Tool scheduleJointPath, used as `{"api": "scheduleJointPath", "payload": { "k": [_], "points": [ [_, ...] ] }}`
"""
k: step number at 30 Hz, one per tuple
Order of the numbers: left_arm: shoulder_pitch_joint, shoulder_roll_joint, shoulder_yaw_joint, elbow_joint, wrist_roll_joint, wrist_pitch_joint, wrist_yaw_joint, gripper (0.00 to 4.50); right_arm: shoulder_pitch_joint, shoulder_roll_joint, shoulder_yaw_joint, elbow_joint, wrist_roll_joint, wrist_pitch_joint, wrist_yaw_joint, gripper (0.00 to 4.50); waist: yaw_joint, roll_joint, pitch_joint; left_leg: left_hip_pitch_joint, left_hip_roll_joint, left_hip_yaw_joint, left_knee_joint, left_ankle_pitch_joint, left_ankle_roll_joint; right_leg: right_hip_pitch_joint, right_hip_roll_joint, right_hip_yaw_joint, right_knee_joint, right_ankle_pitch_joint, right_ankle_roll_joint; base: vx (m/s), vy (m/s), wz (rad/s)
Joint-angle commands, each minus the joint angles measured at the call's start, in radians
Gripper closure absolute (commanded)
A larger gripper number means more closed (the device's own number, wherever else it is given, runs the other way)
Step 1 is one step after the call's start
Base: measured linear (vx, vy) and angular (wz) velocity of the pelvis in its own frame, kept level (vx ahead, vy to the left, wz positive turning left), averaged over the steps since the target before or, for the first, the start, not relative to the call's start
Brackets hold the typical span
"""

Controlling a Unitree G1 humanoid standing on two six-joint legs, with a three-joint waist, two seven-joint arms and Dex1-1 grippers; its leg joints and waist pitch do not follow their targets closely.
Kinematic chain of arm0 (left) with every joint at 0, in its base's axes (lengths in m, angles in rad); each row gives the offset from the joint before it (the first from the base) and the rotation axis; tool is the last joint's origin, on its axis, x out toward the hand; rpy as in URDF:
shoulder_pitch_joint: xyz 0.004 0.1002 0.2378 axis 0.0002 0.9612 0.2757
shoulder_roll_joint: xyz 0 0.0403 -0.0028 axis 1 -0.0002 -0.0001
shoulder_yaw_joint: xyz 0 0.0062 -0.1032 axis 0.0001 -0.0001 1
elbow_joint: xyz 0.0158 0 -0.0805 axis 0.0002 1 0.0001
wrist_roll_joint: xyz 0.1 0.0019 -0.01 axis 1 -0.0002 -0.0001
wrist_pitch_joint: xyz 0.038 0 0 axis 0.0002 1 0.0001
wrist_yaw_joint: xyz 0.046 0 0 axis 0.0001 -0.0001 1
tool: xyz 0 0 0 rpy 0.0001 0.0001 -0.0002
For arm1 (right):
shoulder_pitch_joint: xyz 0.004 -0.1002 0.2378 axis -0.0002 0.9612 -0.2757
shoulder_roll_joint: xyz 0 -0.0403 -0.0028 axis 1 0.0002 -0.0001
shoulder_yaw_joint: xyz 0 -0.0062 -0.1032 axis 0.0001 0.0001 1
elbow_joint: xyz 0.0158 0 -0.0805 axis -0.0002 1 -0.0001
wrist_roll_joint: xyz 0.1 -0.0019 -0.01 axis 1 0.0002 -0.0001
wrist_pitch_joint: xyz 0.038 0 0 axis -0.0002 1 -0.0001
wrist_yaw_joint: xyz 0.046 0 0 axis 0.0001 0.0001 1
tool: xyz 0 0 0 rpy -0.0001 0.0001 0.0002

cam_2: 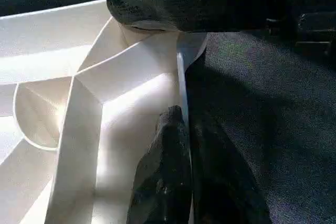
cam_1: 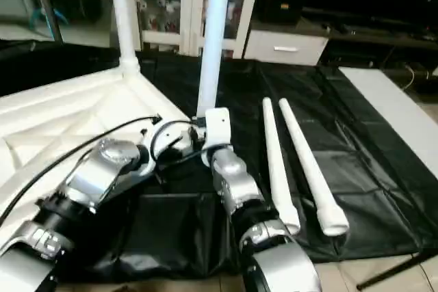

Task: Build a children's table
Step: Rotate leg to tighten

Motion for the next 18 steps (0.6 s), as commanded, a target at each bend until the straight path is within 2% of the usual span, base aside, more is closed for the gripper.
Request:
{"api": "scheduleJointPath", "payload": {
  "k": [1, 2, 4, 6, 7, 9, 10, 11, 12, 13, 14, 16, 17, 18],
  "points": [
    [-0.003, -0.001, -0.017, 0.003, 0.007, -0.024, -0.016, 4.5, -0.01, -0.001, -0.038, 0.056, 0.002, -0.017, 0.007, 1.86, -0.006, 0.025, -0.041, 0.005, 0.019, 0.007, -0.08, -0.341, -0.04, 0.026, -0.075, 0.058, -0.117, -0.364, -0.062, 0.0, 0.0, 0.0],
    [0.0, 0.003, -0.02, 0.0, 0.005, -0.026, -0.023, 4.5, -0.013, -0.004, -0.055, 0.054, 0.013, -0.023, 0.015, 1.51, -0.007, 0.025, -0.042, 0.002, 0.019, 0.009, -0.082, -0.314, -0.037, 0.03, -0.074, 0.057, -0.115, -0.33, -0.067, 0.0, 0.0, 0.0],
    [0.004, 0.007, -0.023, -0.006, 0.003, -0.028, -0.029, 4.5, -0.015, -0.008, -0.076, 0.047, 0.031, -0.029, 0.024, 1.51, -0.007, 0.023, -0.039, 0.001, 0.02, 0.012, -0.084, -0.294, -0.032, 0.029, -0.071, 0.058, -0.112, -0.296, -0.073, 0.0, 0.0, 0.0],
    [0.012, 0.018, -0.026, -0.016, -0.001, -0.032, -0.042, 4.5, -0.005, -0.034, -0.088, 0.002, 0.05, -0.035, 0.059, 1.11, -0.006, 0.024, -0.039, 0.0, 0.02, 0.016, -0.083, -0.289, -0.03, 0.03, -0.073, 0.06, -0.114, -0.306, -0.071, 0.0, 0.0, 0.0],
    [0.013, 0.019, -0.026, -0.017, -0.002, -0.033, -0.043, 4.5, -0.004, -0.038, -0.089, -0.004, 0.052, -0.036, 0.064, 1.1, -0.005, 0.026, -0.04, 0.001, 0.021, 0.016, -0.083, -0.286, -0.028, 0.031, -0.075, 0.061, -0.114, -0.303, -0.072, 0.0, 0.0, 0.0],
    [0.022, 0.033, -0.033, -0.024, -0.005, -0.05, -0.065, 4.5, 0.011, -0.069, -0.09, -0.054, 0.065, -0.016, 0.104, 0.95, -0.002, 0.023, -0.044, -0.001, 0.022, 0.019, -0.08, -0.237, -0.022, 0.034, -0.073, 0.062, -0.108, -0.237, -0.08, 0.0, 0.0, 0.0],
    [0.029, 0.043, -0.037, -0.031, -0.008, -0.058, -0.084, 4.5, 0.026, -0.099, -0.08, -0.092, 0.063, -0.003, 0.139, 0.8, 0.0, 0.025, -0.045, 0.002, 0.022, 0.026, -0.076, -0.192, -0.014, 0.033, -0.068, 0.062, -0.099, -0.15, -0.101, 0.0, 0.0, 0.0],
    [0.029, 0.043, -0.037, -0.031, -0.008, -0.058, -0.084, 4.5, 0.026, -0.099, -0.08, -0.092, 0.063, -0.003, 0.139, 0.7, 0.002, 0.025, -0.047, -0.001, 0.022, 0.027, -0.075, -0.173, -0.012, 0.037, -0.068, 0.061, -0.095, -0.119, -0.107, 0.0, 0.0, 0.0],
    [0.044, 0.063, -0.048, -0.049, -0.014, -0.07, -0.123, 4.5, 0.052, -0.141, -0.066, -0.16, 0.071, 0.04, 0.226, 0.65, 0.002, 0.031, -0.047, -0.003, 0.021, 0.029, -0.074, -0.145, -0.012, 0.039, -0.067, 0.06, -0.089, -0.075, -0.114, 0.0, 0.0, 0.0],
    [0.044, 0.063, -0.048, -0.049, -0.014, -0.07, -0.123, 4.5, 0.052, -0.141, -0.066, -0.16, 0.071, 0.04, 0.226, 0.59, 0.005, 0.028, -0.048, -0.002, 0.023, 0.029, -0.073, -0.136, -0.007, 0.044, -0.065, 0.059, -0.087, -0.041, -0.114, 0.0, 0.0, 0.0],
    [0.052, 0.079, -0.059, -0.055, -0.015, -0.1, -0.151, 4.5, 0.07, -0.169, -0.053, -0.203, 0.077, 0.067, 0.299, 0.48, 0.007, 0.03, -0.048, -0.002, 0.021, 0.03, -0.071, -0.122, 0.0, 0.044, -0.062, 0.058, -0.085, -0.006, -0.12, 0.0, 0.0, 0.0],
    [0.072, 0.114, -0.079, -0.077, -0.025, -0.135, -0.217, 4.5, 0.118, -0.25, -0.001, -0.31, 0.087, 0.123, 0.482, 0.34, 0.007, 0.039, -0.048, -0.003, 0.02, 0.03, -0.071, -0.12, 0.003, 0.048, -0.059, 0.057, -0.084, 0.023, -0.125, 0.0, 0.0, 0.0],
    [0.08, 0.127, -0.087, -0.084, -0.03, -0.156, -0.243, 4.5, 0.135, -0.279, 0.018, -0.345, 0.09, 0.138, 0.544, 0.23, 0.011, 0.034, -0.05, -0.004, 0.023, 0.031, -0.068, -0.105, 0.011, 0.052, -0.061, 0.058, -0.082, 0.067, -0.125, 0.0, 0.0, 0.0],
    [0.091, 0.145, -0.098, -0.1, -0.039, -0.17, -0.281, 4.5, 0.16, -0.326, 0.044, -0.401, 0.103, 0.164, 0.632, 0.18, 0.012, 0.036, -0.051, -0.005, 0.021, 0.032, -0.067, -0.089, 0.015, 0.054, -0.059, 0.056, -0.079, 0.096, -0.133, 0.0, 0.0, 0.0]
  ]
}}
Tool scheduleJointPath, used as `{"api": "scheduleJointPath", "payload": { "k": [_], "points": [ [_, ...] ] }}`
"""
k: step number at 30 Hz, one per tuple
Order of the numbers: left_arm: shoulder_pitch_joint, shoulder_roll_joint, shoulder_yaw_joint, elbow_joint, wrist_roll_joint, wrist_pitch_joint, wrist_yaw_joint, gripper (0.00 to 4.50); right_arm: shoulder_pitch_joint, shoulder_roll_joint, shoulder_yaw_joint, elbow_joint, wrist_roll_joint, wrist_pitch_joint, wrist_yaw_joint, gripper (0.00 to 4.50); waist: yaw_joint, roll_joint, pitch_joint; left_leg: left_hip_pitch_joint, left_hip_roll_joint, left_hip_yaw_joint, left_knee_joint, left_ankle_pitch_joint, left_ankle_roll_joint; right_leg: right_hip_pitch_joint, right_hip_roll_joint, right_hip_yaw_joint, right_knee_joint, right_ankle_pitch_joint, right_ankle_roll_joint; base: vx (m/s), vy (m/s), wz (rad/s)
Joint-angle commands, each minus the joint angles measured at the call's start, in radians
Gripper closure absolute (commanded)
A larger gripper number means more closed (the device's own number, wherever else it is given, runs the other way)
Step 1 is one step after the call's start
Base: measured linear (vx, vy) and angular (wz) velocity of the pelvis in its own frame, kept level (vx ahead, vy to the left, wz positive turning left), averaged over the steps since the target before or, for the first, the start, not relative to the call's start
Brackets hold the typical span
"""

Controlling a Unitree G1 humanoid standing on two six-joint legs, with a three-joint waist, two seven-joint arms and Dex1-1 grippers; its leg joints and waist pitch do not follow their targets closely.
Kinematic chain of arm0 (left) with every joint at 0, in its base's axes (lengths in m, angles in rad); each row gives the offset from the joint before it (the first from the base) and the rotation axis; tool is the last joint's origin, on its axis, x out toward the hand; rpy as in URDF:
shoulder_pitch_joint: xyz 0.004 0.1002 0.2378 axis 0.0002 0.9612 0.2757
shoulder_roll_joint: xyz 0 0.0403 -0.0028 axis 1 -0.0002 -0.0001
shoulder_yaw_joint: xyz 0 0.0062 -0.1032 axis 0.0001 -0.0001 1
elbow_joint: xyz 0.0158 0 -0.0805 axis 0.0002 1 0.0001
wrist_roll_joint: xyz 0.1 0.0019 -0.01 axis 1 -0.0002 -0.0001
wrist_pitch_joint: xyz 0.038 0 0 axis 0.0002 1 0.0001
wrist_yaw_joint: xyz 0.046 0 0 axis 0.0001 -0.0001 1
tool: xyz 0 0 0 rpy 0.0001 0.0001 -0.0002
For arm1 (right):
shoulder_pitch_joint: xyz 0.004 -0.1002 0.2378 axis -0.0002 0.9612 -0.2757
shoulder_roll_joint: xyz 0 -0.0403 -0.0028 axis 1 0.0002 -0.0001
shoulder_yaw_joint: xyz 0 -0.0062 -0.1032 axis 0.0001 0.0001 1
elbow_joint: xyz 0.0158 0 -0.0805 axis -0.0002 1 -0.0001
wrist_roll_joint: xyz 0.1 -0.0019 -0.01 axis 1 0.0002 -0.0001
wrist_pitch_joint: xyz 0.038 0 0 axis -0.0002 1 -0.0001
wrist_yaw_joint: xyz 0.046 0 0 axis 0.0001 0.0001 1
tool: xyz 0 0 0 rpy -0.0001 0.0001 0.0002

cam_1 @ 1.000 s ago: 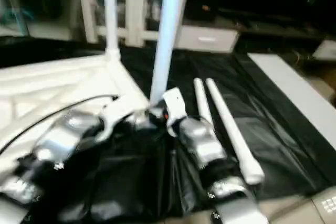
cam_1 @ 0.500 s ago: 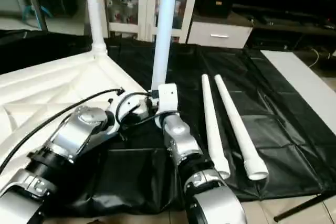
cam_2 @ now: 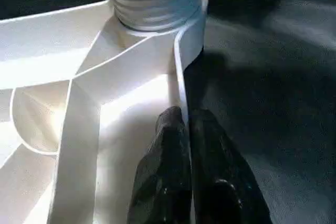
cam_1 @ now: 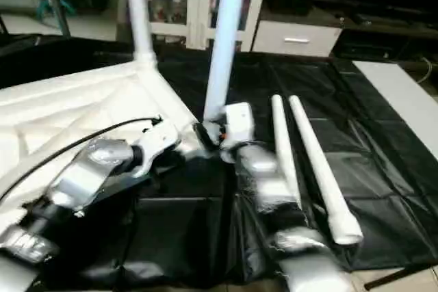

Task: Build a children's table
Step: Rotate leg to tighten

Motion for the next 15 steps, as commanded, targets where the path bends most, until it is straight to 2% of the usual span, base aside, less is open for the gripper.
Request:
{"api": "scheduleJointPath", "payload": {
  "k": [1, 2, 3, 5, 8, 9, 10, 13, 15],
  "points": [
    [0.047, 0.041, -0.061, -0.009, -0.006, -0.049, -0.112, 4.5, 0.046, -0.097, 0.031, -0.114, 0.032, 0.069, 0.179, 0.06, -0.003, 0.019, -0.06, 0.006, 0.011, 0.007, -0.057, -0.098, 0.007, 0.058, -0.057, 0.052, -0.062, 0.114, -0.143, 0.0, 0.0, 0.0],
    [0.05, 0.046, -0.064, -0.013, -0.009, -0.056, -0.123, 4.5, 0.052, -0.108, 0.036, -0.129, 0.038, 0.08, 0.2, 0.06, -0.004, 0.02, -0.06, 0.005, 0.012, 0.008, -0.058, -0.094, 0.009, 0.056, -0.057, 0.053, -0.061, 0.124, -0.148, 0.0, 0.0, 0.0],
    [0.068, 0.075, -0.077, -0.036, -0.021, -0.089, -0.18, 4.5, 0.084, -0.18, 0.068, -0.203, 0.061, 0.108, 0.321, 0.06, -0.003, 0.02, -0.059, 0.005, 0.011, 0.008, -0.057, -0.093, 0.014, 0.059, -0.056, 0.052, -0.062, 0.129, -0.153, 0.0, 0.0, 0.0],
    [0.076, 0.088, -0.084, -0.048, -0.03, -0.105, -0.21, 4.5, 0.098, -0.214, 0.082, -0.237, 0.071, 0.123, 0.378, 0.06, -0.003, 0.018, -0.057, 0.007, 0.012, 0.01, -0.057, -0.106, 0.023, 0.058, -0.057, 0.052, -0.065, 0.124, -0.162, 0.0, 0.0, 0.0],
    [0.093, 0.126, -0.1, -0.095, -0.06, -0.086, -0.292, 4.5, 0.128, -0.294, 0.115, -0.308, 0.093, 0.155, 0.511, 0.06, -0.002, 0.016, -0.054, 0.008, 0.015, 0.012, -0.061, -0.151, 0.02, 0.058, -0.062, 0.053, -0.07, 0.037, -0.169, 0.0, 0.0, 0.0],
    [0.096, 0.14, -0.108, -0.109, -0.066, -0.079, -0.317, 4.5, 0.134, -0.318, 0.126, -0.327, 0.097, 0.166, 0.551, 0.06, -0.002, 0.012, -0.049, 0.009, 0.016, 0.013, -0.064, -0.171, 0.021, 0.055, -0.062, 0.053, -0.074, -0.004, -0.168, 0.0, 0.0, 0.0],
    [0.098, 0.15, -0.114, -0.118, -0.069, -0.075, -0.336, 4.5, 0.136, -0.332, 0.134, -0.337, 0.096, 0.173, 0.574, 0.06, 0.001, 0.013, -0.049, 0.012, 0.018, 0.014, -0.064, -0.187, 0.022, 0.052, -0.065, 0.055, -0.076, -0.041, -0.17, 0.0, 0.0, 0.0],
    [0.102, 0.174, -0.125, -0.137, -0.075, -0.073, -0.387, 4.5, 0.139, -0.354, 0.15, -0.366, 0.093, 0.194, 0.61, 0.06, 0.003, 0.013, -0.046, 0.017, 0.02, 0.014, -0.067, -0.217, 0.013, 0.048, -0.068, 0.057, -0.084, -0.118, -0.164, 0.0, 0.0, 0.0],
    [0.102, 0.178, -0.128, -0.139, -0.07, -0.075, -0.395, 4.5, 0.138, -0.352, 0.161, -0.367, 0.08, 0.188, 0.61, 0.06, 0.003, 0.011, -0.046, 0.017, 0.02, 0.015, -0.068, -0.218, 0.008, 0.045, -0.067, 0.058, -0.084, -0.133, -0.162, 0.0, 0.0, 0.0]
  ]
}}
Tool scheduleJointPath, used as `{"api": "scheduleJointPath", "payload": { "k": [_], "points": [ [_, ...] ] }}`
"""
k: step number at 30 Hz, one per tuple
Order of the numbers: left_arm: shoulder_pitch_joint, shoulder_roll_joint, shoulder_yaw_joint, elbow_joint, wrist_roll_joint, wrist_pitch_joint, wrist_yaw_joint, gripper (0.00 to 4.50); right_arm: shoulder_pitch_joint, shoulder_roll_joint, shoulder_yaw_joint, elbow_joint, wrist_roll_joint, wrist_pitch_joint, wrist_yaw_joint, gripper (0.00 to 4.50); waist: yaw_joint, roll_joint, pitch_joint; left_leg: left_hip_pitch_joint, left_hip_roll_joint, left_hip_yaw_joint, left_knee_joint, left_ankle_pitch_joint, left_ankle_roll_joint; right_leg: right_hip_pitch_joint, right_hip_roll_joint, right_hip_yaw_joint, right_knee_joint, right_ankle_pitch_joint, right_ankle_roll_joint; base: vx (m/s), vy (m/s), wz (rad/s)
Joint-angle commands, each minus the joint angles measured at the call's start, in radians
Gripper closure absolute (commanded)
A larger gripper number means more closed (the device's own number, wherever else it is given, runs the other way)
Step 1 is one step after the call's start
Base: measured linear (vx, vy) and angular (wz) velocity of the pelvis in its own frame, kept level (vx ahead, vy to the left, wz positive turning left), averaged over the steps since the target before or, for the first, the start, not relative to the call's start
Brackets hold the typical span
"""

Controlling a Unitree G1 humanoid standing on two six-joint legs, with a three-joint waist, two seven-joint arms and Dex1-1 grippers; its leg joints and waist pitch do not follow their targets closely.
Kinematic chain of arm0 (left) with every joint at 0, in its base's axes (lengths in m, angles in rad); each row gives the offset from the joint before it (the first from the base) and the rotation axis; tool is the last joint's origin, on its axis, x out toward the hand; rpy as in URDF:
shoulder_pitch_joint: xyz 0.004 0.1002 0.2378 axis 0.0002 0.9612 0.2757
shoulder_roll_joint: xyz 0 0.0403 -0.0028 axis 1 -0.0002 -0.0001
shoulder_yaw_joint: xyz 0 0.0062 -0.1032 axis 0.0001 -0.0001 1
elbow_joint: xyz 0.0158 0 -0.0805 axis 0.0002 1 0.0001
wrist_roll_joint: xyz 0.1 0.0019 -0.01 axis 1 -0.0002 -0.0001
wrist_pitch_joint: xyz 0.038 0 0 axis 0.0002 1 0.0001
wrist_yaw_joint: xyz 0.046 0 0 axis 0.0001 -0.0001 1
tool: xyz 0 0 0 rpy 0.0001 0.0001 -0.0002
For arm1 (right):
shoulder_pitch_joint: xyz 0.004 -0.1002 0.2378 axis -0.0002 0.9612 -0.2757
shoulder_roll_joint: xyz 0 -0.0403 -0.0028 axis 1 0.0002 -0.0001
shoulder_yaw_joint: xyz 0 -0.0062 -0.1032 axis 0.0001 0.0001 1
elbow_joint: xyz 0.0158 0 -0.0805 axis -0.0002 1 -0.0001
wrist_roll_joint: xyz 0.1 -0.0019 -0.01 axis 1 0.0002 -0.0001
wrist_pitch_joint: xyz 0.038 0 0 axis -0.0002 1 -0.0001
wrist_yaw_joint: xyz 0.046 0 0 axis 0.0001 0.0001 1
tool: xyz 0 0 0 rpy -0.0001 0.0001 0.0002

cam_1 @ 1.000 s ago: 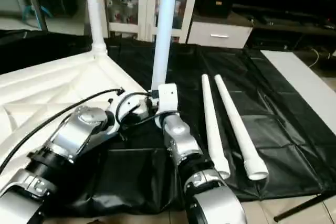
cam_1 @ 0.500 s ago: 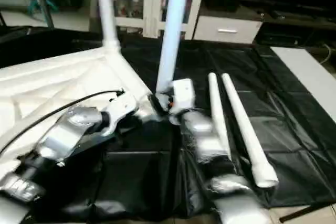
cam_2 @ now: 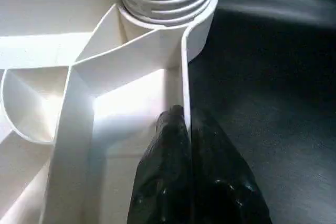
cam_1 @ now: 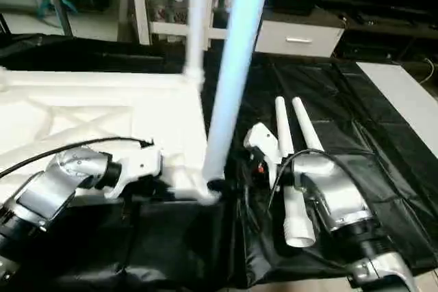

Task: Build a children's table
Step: Rotate leg to tighten

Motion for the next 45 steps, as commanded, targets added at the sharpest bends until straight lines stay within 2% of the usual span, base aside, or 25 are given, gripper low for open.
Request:
{"api": "scheduleJointPath", "payload": {
  "k": [1, 9, 12, 13, 16, 17, 18, 21, 28, 36, 40, 42, 44, 45],
  "points": [
    [0.024, 0.003, -0.066, 0.006, 0.02, 0.006, -0.046, 4.5, 0.003, -0.009, 0.016, -0.017, -0.019, 0.005, 0.012, 0.06, -0.003, 0.012, -0.046, 0.012, 0.017, 0.006, -0.066, -0.216, -0.001, 0.037, -0.066, 0.055, -0.078, -0.131, -0.164, 0.0, 0.0, 0.0],
    [0.016, -0.001, -0.067, 0.021, 0.038, -0.004, -0.029, 4.5, -0.012, 0.018, 0.06, 0.014, -0.076, -0.031, -0.002, 0.06, -0.003, 0.01, -0.05, 0.007, 0.014, 0.008, -0.062, -0.176, -0.005, 0.04, -0.064, 0.056, -0.068, -0.07, -0.17, 0.0, 0.0, 0.0],
    [0.015, -0.004, -0.069, 0.024, 0.04, -0.005, -0.026, 4.5, -0.02, 0.036, 0.071, 0.029, -0.089, -0.04, -0.014, 0.06, -0.003, 0.01, -0.051, 0.008, 0.013, 0.008, -0.062, -0.18, -0.006, 0.04, -0.064, 0.056, -0.069, -0.075, -0.171, 0.0, 0.0, 0.0],
    [0.015, -0.004, -0.069, 0.024, 0.04, -0.005, -0.025, 4.5, -0.021, 0.04, 0.072, 0.029, -0.089, -0.039, -0.013, 0.33, -0.003, 0.008, -0.05, 0.007, 0.013, 0.008, -0.063, -0.179, -0.005, 0.04, -0.064, 0.056, -0.069, -0.076, -0.17, 0.0, 0.0, 0.0],
    [0.014, -0.005, -0.069, 0.026, 0.042, -0.004, -0.022, 4.5, -0.024, 0.044, 0.073, 0.034, -0.091, -0.039, -0.009, 0.53, -0.004, 0.009, -0.048, 0.007, 0.014, 0.008, -0.064, -0.196, -0.006, 0.04, -0.065, 0.057, -0.073, -0.115, -0.159, 0.0, 0.0, 0.0],
    [0.014, -0.005, -0.069, 0.026, 0.042, -0.004, -0.022, 4.5, -0.024, 0.044, 0.073, 0.036, -0.093, -0.039, -0.008, 0.53, -0.004, 0.01, -0.048, 0.007, 0.014, 0.008, -0.064, -0.198, -0.007, 0.04, -0.066, 0.057, -0.073, -0.12, -0.158, 0.0, 0.0, 0.0],
    [0.014, -0.004, -0.069, 0.026, 0.043, -0.004, -0.022, 4.5, -0.025, 0.045, 0.073, 0.041, -0.098, -0.042, -0.009, 0.78, -0.004, 0.01, -0.049, 0.009, 0.014, 0.008, -0.064, -0.2, -0.007, 0.038, -0.065, 0.058, -0.074, -0.124, -0.156, 0.0, 0.0, 0.0],
    [0.013, -0.004, -0.069, 0.029, 0.046, -0.005, -0.022, 4.5, -0.032, 0.053, 0.068, 0.063, -0.11, -0.049, -0.019, 0.93, -0.005, 0.01, -0.049, 0.007, 0.014, 0.008, -0.064, -0.2, -0.007, 0.038, -0.065, 0.057, -0.073, -0.121, -0.16, 0.0, 0.0, 0.0],
    [0.012, -0.005, -0.068, 0.033, 0.048, -0.003, -0.026, 4.5, -0.034, 0.056, 0.074, 0.073, -0.114, -0.052, -0.012, 1.6, -0.006, 0.009, -0.046, 0.009, 0.015, 0.006, -0.068, -0.241, -0.011, 0.033, -0.067, 0.059, -0.083, -0.221, -0.137, 0.0, 0.0, 0.0],
    [0.014, -0.002, -0.067, 0.028, 0.048, 0.008, -0.03, 4.5, -0.035, 0.065, 0.085, 0.105, -0.126, -0.066, -0.004, 1.87, -0.007, 0.008, -0.047, 0.008, 0.012, 0.007, -0.066, -0.222, -0.007, 0.033, -0.063, 0.061, -0.078, -0.177, -0.15, 0.0, 0.0, 0.0],
    [0.018, -0.017, -0.051, 0.028, 0.043, 0.026, -0.001, 4.5, -0.036, 0.09, 0.071, 0.145, -0.136, -0.068, -0.055, 1.88, -0.009, 0.009, -0.044, 0.01, 0.012, 0.007, -0.069, -0.259, -0.012, 0.031, -0.065, 0.062, -0.085, -0.232, -0.144, 0.0, 0.0, 0.0],
    [0.012, -0.038, -0.035, 0.045, 0.047, 0.036, 0.041, 4.5, -0.045, 0.116, 0.052, 0.183, -0.146, -0.069, -0.119, 1.88, -0.012, 0.007, -0.038, 0.015, 0.012, 0.005, -0.073, -0.318, -0.021, 0.025, -0.066, 0.062, -0.096, -0.327, -0.125, 0.0, 0.0, 0.0],
    [-0.002, -0.064, -0.021, 0.072, 0.056, 0.052, 0.091, 4.5, -0.058, 0.146, 0.03, 0.224, -0.156, -0.07, -0.196, 1.88, -0.018, 0.001, -0.035, 0.019, 0.01, 0.002, -0.075, -0.357, -0.028, 0.023, -0.069, 0.061, -0.104, -0.414, -0.104, 0.0, 0.0, 0.0],
    [-0.002, -0.064, -0.021, 0.072, 0.056, 0.052, 0.091, 4.5, -0.058, 0.146, 0.03, 0.224, -0.156, -0.07, -0.196, 1.88, -0.022, 0.003, -0.034, 0.023, 0.009, -0.001, -0.075, -0.379, -0.032, 0.018, -0.071, 0.06, -0.111, -0.476, -0.086, 0.0, 0.0, 0.0]
  ]
}}
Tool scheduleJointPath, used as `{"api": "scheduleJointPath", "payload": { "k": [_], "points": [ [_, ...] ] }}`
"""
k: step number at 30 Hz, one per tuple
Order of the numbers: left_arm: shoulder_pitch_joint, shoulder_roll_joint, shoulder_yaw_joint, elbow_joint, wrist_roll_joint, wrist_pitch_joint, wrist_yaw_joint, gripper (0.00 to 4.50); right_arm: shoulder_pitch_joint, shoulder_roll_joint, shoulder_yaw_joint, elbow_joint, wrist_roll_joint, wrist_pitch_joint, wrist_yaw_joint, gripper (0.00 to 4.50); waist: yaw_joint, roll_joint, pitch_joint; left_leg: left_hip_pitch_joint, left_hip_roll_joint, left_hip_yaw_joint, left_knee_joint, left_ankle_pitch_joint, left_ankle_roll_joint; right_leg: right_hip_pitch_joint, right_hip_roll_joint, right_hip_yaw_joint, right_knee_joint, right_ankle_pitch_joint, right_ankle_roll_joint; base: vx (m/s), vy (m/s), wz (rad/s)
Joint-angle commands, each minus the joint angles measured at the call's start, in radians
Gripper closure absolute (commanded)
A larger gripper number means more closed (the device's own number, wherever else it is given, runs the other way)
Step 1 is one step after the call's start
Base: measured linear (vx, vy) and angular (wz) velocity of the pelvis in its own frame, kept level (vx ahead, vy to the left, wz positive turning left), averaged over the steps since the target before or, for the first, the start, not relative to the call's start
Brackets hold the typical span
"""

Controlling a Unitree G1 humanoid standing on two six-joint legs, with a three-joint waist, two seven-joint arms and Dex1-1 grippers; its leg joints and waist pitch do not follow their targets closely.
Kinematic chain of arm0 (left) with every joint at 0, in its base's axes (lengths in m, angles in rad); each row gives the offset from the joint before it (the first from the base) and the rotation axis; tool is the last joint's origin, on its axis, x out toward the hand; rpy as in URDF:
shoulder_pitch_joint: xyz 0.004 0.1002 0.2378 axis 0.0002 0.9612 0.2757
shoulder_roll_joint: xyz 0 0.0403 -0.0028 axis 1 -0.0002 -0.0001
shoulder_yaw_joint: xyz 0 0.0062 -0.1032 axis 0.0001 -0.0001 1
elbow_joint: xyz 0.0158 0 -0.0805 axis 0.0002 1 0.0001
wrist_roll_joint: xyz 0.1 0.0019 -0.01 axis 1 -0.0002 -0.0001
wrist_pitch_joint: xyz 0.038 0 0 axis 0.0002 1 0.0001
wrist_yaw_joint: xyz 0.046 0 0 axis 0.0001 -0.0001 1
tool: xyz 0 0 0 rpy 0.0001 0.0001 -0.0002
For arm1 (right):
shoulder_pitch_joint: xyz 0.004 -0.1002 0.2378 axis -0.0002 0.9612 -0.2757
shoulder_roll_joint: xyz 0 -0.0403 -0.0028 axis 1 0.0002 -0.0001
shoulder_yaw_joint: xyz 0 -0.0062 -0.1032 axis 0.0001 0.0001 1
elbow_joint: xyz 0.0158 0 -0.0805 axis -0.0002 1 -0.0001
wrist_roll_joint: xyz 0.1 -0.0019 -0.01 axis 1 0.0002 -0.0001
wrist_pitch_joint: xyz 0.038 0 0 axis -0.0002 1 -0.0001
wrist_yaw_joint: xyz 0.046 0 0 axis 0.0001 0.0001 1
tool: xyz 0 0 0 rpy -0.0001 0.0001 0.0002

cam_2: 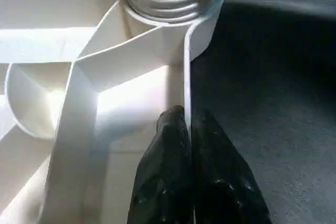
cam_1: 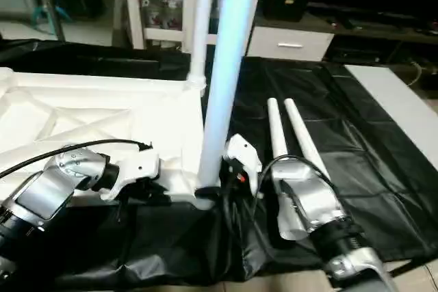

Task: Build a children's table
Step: Rotate leg to tighten

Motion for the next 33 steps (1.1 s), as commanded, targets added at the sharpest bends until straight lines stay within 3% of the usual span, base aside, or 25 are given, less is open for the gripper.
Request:
{"api": "scheduleJointPath", "payload": {
  "k": [1, 4, 5, 7, 10, 13, 15, 16, 17, 18, 22, 24, 25, 30, 31, 33],
  "points": [
    [-0.002, -0.047, -0.032, 0.046, 0.02, 0.025, 0.058, 4.5, -0.022, 0.026, -0.028, 0.072, -0.051, 0.016, -0.149, 1.88, -0.005, 0.01, -0.03, 0.007, 0.011, -0.011, -0.073, -0.388, -0.034, 0.014, -0.073, 0.042, -0.117, -0.51, -0.08, -0.053, 0.005, -0.04],
    [-0.026, -0.093, -0.004, 0.091, 0.024, 0.049, 0.138, 4.5, -0.041, 0.076, -0.063, 0.121, -0.053, 0.02, -0.263, 1.88, -0.012, 0.011, -0.031, 0.004, 0.008, -0.015, -0.074, -0.401, -0.042, 0.012, -0.074, 0.038, -0.123, -0.552, -0.061, -0.053, 0.012, -0.08],
    [-0.052, -0.14, 0.02, 0.13, 0.031, 0.068, 0.22, 4.5, -0.066, 0.13, -0.096, 0.185, -0.069, 0.008, -0.398, 1.88, -0.018, 0.01, -0.031, 0.0, 0.008, -0.018, -0.077, -0.408, -0.045, 0.014, -0.074, 0.034, -0.124, -0.557, -0.054, 0.0, 0.0, 0.0],
    [-0.062, -0.158, 0.029, 0.144, 0.033, 0.081, 0.246, 4.5, -0.078, 0.154, -0.114, 0.216, -0.07, 0.01, -0.46, 1.88, -0.018, 0.014, -0.032, 0.003, 0.009, -0.02, -0.078, -0.414, -0.049, 0.012, -0.075, 0.033, -0.126, -0.55, -0.055, 0.0, 0.0, 0.0],
    [-0.098, -0.206, 0.047, 0.195, 0.055, 0.106, 0.321, 4.5, -0.121, 0.22, -0.155, 0.321, -0.082, -0.001, -0.658, 1.88, -0.032, 0.02, -0.034, 0.004, 0.009, -0.021, -0.083, -0.426, -0.053, 0.011, -0.071, 0.033, -0.125, -0.473, -0.077, 0.0, 0.0, 0.0],
    [-0.127, -0.238, 0.059, 0.241, 0.071, 0.113, 0.381, 4.5, -0.157, 0.274, -0.179, 0.407, -0.1, -0.031, -0.826, 1.89, -0.038, 0.023, -0.033, 0.015, 0.006, -0.02, -0.079, -0.467, -0.046, 0.001, -0.07, 0.035, -0.129, -0.482, -0.079, 0.0, 0.0, 0.0],
    [-0.139, -0.251, 0.065, 0.263, 0.076, 0.111, 0.405, 4.5, -0.172, 0.308, -0.189, 0.443, -0.106, -0.047, -0.893, 1.89, -0.041, 0.021, -0.032, 0.012, 0.002, -0.021, -0.08, -0.468, -0.042, 0.0, -0.072, 0.036, -0.132, -0.506, -0.069, 0.0, 0.0, 0.0],
    [-0.145, -0.258, 0.067, 0.274, 0.078, 0.109, 0.417, 4.5, -0.184, 0.334, -0.199, 0.467, -0.102, -0.059, -0.927, 1.89, -0.041, 0.022, -0.032, 0.012, 0.001, -0.022, -0.081, -0.466, -0.039, -0.001, -0.072, 0.036, -0.133, -0.511, -0.063, 0.0, 0.0, 0.0],
    [-0.146, -0.259, 0.067, 0.276, 0.079, 0.108, 0.419, 4.5, -0.186, 0.339, -0.201, 0.471, -0.101, -0.061, -0.933, 1.89, -0.041, 0.034, -0.032, 0.013, 0.002, -0.023, -0.081, -0.473, -0.041, -0.002, -0.073, 0.038, -0.132, -0.503, -0.065, 0.0, 0.0, 0.0],
    [-0.152, -0.266, 0.069, 0.286, 0.08, 0.106, 0.432, 4.5, -0.195, 0.363, -0.218, 0.491, -0.093, -0.07, -0.98, 1.89, -0.044, 0.029, -0.032, 0.012, 0.002, -0.024, -0.083, -0.481, -0.041, -0.002, -0.071, 0.037, -0.133, -0.492, -0.065, 0.0, 0.0, 0.0],
    [-0.164, -0.288, 0.078, 0.315, 0.088, 0.099, 0.477, 4.5, -0.231, 0.437, -0.253, 0.565, -0.078, -0.15, -1.11, 1.89, -0.044, 0.03, -0.031, 0.015, 0.002, -0.022, -0.084, -0.5, -0.043, -0.009, -0.07, 0.04, -0.131, -0.467, -0.068, 0.0, 0.0, 0.0],
    [-0.163, -0.289, 0.081, 0.317, 0.087, 0.099, 0.479, 4.5, -0.235, 0.446, -0.256, 0.572, -0.074, -0.163, -1.11, 1.89, -0.045, 0.03, -0.03, 0.012, 0.002, -0.022, -0.085, -0.503, -0.04, -0.007, -0.069, 0.04, -0.129, -0.458, -0.066, 0.0, 0.0, 0.0],
    [-0.162, -0.288, 0.083, 0.317, 0.087, 0.098, 0.481, 4.5, -0.242, 0.452, -0.262, 0.581, -0.069, -0.176, -1.107, 1.89, -0.044, 0.02, -0.031, 0.009, 0.003, -0.02, -0.085, -0.492, -0.035, -0.007, -0.069, 0.041, -0.129, -0.45, -0.064, 0.0, 0.0, 0.0],
    [-0.151, -0.277, 0.091, 0.308, 0.081, 0.087, 0.483, 4.5, -0.266, 0.441, -0.276, 0.603, -0.071, -0.215, -1.089, 1.89, -0.039, 0.021, -0.031, 0.005, 0.003, -0.017, -0.087, -0.451, -0.028, -0.004, -0.071, 0.046, -0.123, -0.427, -0.066, 0.0, 0.0, 0.0],
    [-0.148, -0.274, 0.092, 0.304, 0.081, 0.082, 0.483, 4.5, -0.27, 0.429, -0.271, 0.602, -0.083, -0.223, -1.091, 1.89, -0.038, 0.014, -0.031, 0.003, 0.003, -0.016, -0.087, -0.442, -0.025, -0.003, -0.072, 0.046, -0.123, -0.432, -0.064, 0.0, 0.0, 0.0],
    [-0.143, -0.268, 0.095, 0.297, 0.082, 0.076, 0.483, 4.5, -0.275, 0.414, -0.271, 0.592, -0.088, -0.23, -1.089, 1.33, -0.036, 0.016, -0.035, -0.002, 0.004, -0.015, -0.087, -0.404, -0.024, 0.001, -0.073, 0.048, -0.118, -0.398, -0.066, 0.0, 0.0, 0.0]
  ]
}}
